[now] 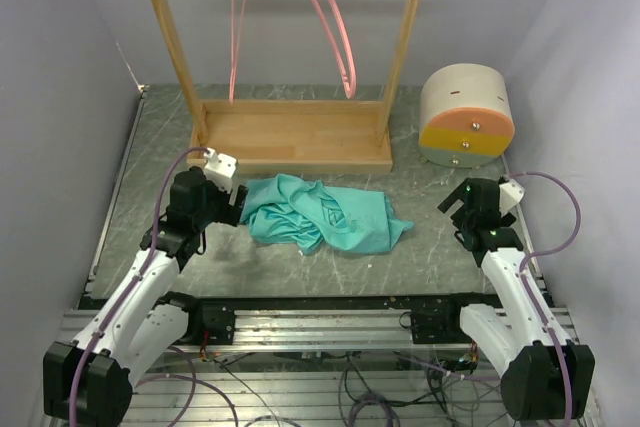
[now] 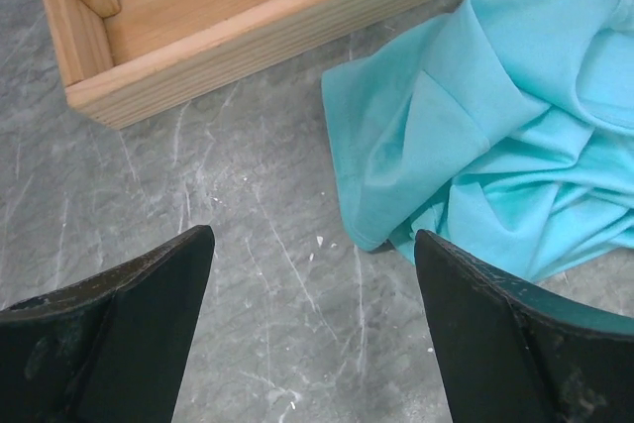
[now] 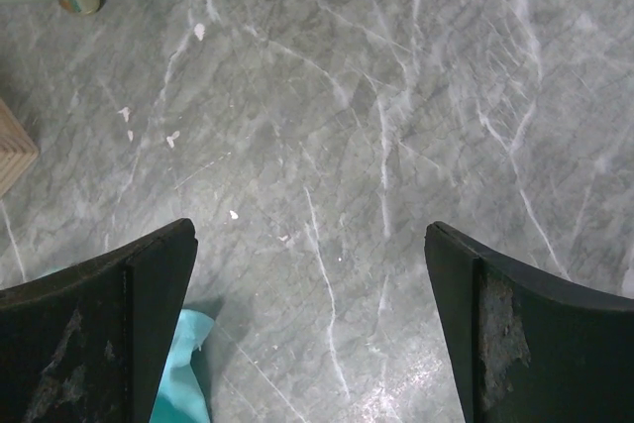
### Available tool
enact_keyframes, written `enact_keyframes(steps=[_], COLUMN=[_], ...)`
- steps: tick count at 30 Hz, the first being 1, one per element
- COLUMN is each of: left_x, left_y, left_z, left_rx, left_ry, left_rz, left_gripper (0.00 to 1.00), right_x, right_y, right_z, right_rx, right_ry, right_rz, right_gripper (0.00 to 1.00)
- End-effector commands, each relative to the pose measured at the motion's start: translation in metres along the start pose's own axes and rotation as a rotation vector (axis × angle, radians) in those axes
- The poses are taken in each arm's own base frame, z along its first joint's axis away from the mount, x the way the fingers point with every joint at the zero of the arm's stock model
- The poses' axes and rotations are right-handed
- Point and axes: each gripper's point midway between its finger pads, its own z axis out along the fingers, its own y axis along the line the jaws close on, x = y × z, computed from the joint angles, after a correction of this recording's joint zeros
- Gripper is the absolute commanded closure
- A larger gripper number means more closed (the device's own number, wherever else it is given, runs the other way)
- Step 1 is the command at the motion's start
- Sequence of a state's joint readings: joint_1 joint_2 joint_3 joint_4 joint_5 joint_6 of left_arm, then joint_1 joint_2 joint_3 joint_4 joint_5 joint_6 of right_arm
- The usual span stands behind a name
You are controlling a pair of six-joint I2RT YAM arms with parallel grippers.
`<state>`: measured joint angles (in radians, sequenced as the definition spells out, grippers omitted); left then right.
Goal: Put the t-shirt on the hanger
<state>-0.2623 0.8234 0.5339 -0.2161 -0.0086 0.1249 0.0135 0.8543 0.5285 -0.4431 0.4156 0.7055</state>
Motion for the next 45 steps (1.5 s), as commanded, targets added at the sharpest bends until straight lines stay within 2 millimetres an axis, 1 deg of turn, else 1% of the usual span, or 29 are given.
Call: enact_keyframes(steps=[1, 2, 3, 7, 10, 12, 13, 15, 17, 20, 21, 24, 26, 29, 31, 36, 39, 43, 45], left_x=[-0.012, -0.011, -0.011, -0.019, -0.034, -0.043, -0.044, -0.055, -0.060, -0.057, -0.055, -0.054, -0.055, -0.056, -0.061, -0.060, -0.053, -0.038, -0.030], left_y=[-0.011, -0.016, -0.025, -0.044, -0.054, -0.059, -0.063, -0.068, -0.077, -0.096, -0.101, -0.121, -0.130, -0.135, -0.135, -0.137, -0.139, -0.141, -0.142], left_z=[-0.002, -0.002, -0.003, 0.004, 0.019, 0.032, 0.041, 0.049, 0.056, 0.063, 0.064, 0.068, 0.074, 0.087, 0.095, 0.110, 0.113, 0.115, 0.119], left_rx=[0.104, 0.148, 0.213, 0.370, 0.454, 0.504, 0.545, 0.590, 0.648, 0.738, 0.763, 0.834, 0.860, 0.877, 0.882, 0.926, 0.980, 1.047, 1.069], left_ry=[-0.014, -0.016, -0.024, -0.067, -0.096, -0.094, -0.083, -0.087, -0.088, -0.093, -0.084, -0.087, -0.095, -0.097, -0.102, -0.100, -0.073, -0.033, -0.014], left_rz=[0.100, 0.166, 0.222, 0.412, 0.511, 0.551, 0.567, 0.586, 0.617, 0.701, 0.710, 0.764, 0.782, 0.802, 0.830, 0.900, 0.931, 0.967, 0.974], left_gripper=[0.05, 0.01, 0.04, 0.08, 0.12, 0.13, 0.14, 0.14, 0.14, 0.13, 0.13, 0.13, 0.12, 0.11, 0.10, 0.09, 0.10, 0.11, 0.15], right_x=[0.004, 0.002, 0.001, 0.000, 0.005, 0.008, 0.008, 0.009, 0.008, 0.008, 0.008, 0.010, 0.012, 0.013, 0.014, 0.016, 0.017, 0.017, 0.017], right_y=[0.006, 0.010, 0.014, 0.018, 0.019, 0.020, 0.021, 0.022, 0.022, 0.024, 0.024, 0.025, 0.026, 0.027, 0.028, 0.029, 0.029, 0.030, 0.030], right_z=[-0.006, -0.008, -0.010, -0.014, -0.012, -0.012, -0.012, -0.013, -0.014, -0.016, -0.016, -0.015, -0.015, -0.015, -0.015, -0.013, -0.013, -0.013, -0.013], right_rx=[-0.078, -0.110, -0.139, -0.174, -0.175, -0.178, -0.185, -0.191, -0.199, -0.212, -0.214, -0.216, -0.221, -0.229, -0.235, -0.237, -0.238, -0.243, -0.244], right_ry=[-0.003, -0.012, -0.019, -0.024, 0.005, 0.016, 0.017, 0.018, 0.015, 0.015, 0.015, 0.028, 0.035, 0.040, 0.043, 0.052, 0.058, 0.060, 0.061], right_rz=[-0.061, -0.071, -0.075, -0.089, -0.099, -0.099, -0.099, -0.101, -0.102, -0.102, -0.104, -0.112, -0.115, -0.118, -0.121, -0.128, -0.133, -0.134, -0.137], right_gripper=[0.00, 0.00, 0.00, 0.00, 0.00, 0.00, 0.00, 0.00, 0.00, 0.00, 0.00, 0.00, 0.00, 0.00, 0.00, 0.00, 0.00, 0.00, 0.00])
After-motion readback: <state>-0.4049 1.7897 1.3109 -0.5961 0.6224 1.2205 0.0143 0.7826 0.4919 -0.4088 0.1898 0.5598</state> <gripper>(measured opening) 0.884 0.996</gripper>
